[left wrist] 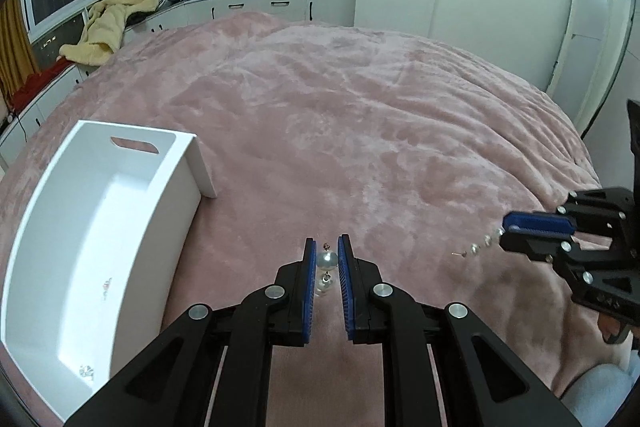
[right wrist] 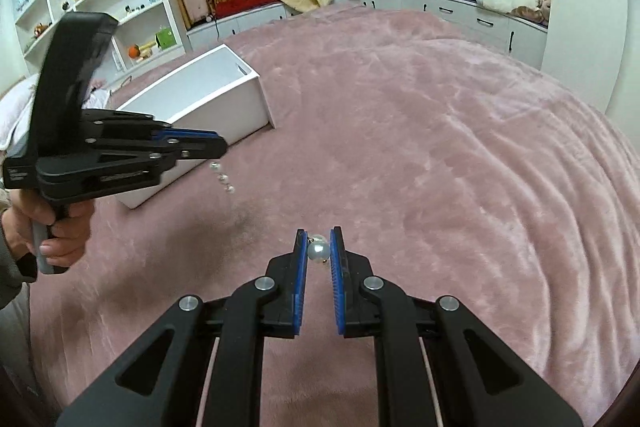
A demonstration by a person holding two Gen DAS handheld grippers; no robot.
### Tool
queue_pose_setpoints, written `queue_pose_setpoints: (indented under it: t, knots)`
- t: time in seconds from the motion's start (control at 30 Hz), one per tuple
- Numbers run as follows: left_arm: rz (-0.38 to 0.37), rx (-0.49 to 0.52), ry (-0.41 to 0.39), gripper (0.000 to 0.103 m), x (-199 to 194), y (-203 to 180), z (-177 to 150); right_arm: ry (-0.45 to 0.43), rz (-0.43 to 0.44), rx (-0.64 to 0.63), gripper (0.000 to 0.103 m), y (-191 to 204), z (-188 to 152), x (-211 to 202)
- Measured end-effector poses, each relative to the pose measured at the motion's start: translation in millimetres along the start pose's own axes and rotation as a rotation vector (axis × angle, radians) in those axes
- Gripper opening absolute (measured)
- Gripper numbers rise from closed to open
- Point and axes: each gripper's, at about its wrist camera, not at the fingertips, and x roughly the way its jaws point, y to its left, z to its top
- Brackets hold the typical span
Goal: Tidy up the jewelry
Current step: 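Carry the pearl strand over the white tray with both grippers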
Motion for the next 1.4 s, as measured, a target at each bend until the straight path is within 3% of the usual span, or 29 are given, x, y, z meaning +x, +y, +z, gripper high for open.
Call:
queue_pose_setpoints:
  t: [0.3,0.7,1.03,1.4]
  knots:
    - [0.026,-0.007,-0.019,0.016,-38.9,13.5,2.5,0.071,-0.094,-0.021,0.012,14.5,22.6,-5.7]
    - [0.073,-0.021,-0.062,0.016,-88.4,61.1,9.4,0.043,-0.087,-0.083,0.012,56.2,70.1,-9.6]
    - [0.134,-0.052,-0.076,0.016,-126.1,121.2,8.1,0.036,-0.064,-0.152,0.012,108.7,114.7,16.9]
    - [0.184,-0.104,-0.046,0.016,-133.4,183.1,-8.4,0.03,-0.002,-0.218,0.012,168.4,159.8,56.2]
